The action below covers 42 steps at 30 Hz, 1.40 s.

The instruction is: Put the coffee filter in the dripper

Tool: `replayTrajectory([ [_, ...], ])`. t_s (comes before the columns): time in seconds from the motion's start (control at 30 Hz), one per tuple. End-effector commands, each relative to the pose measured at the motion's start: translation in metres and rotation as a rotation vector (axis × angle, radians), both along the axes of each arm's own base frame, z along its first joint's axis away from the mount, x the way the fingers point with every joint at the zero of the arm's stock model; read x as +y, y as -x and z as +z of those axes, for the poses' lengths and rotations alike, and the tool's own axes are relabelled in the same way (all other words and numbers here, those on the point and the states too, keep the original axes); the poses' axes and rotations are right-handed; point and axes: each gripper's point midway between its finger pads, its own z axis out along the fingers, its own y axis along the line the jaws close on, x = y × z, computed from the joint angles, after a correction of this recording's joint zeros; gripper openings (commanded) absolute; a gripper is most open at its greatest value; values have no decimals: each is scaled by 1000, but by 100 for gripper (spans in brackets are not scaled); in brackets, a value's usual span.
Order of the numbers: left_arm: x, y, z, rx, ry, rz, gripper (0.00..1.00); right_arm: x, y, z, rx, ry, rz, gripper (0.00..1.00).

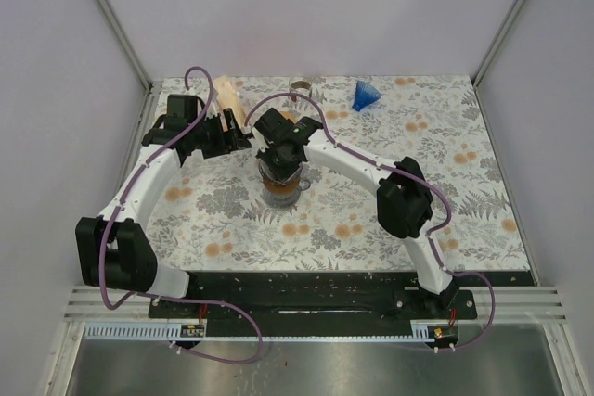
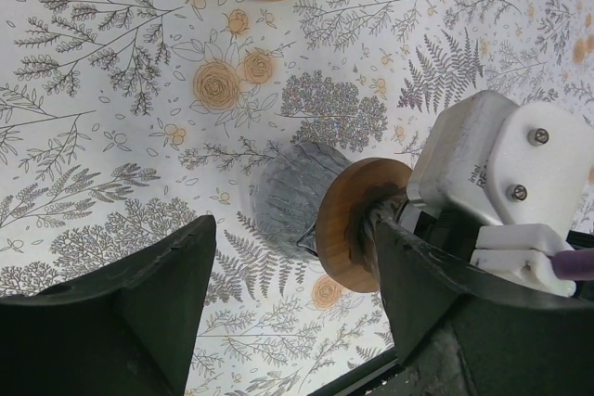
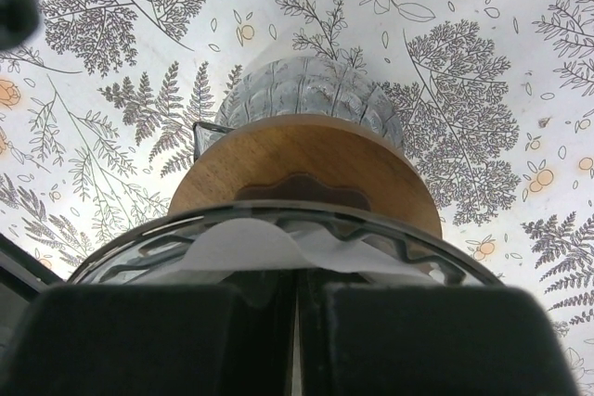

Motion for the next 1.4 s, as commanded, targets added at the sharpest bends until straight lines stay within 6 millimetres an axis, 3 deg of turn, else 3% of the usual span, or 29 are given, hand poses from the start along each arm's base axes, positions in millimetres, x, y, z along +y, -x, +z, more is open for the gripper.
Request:
replayTrajectory([
  [0.0, -29, 18, 24, -8, 112, -113, 73, 22, -6, -7, -23, -35, 7, 0],
  [0.23, 3, 13, 37, -25, 79, -27, 73, 27, -8, -11, -35, -16, 15, 0],
  [0.43, 18, 25, 28, 21, 54, -2, 73, 26, -7, -13, -32, -12, 6, 0],
  [0.63, 26, 24, 27, 13, 39, 18, 73, 29, -8, 0, -49, -32, 9, 0],
  [0.83, 24, 27, 29, 11, 51, 3, 72, 37, -7, 18, -79, -56, 38, 0],
  [0.9, 22, 28, 31, 2, 60, -10, 67, 40, -7, 25, -88, -72, 42, 1],
  [1.1, 9, 38, 30, 0, 139, -61, 64, 45, -8, 43, -104, -114, 44, 18],
  [1.37, -3, 39, 28, 5, 162, -95, 67, 44, -7, 61, -132, -135, 46, 29],
])
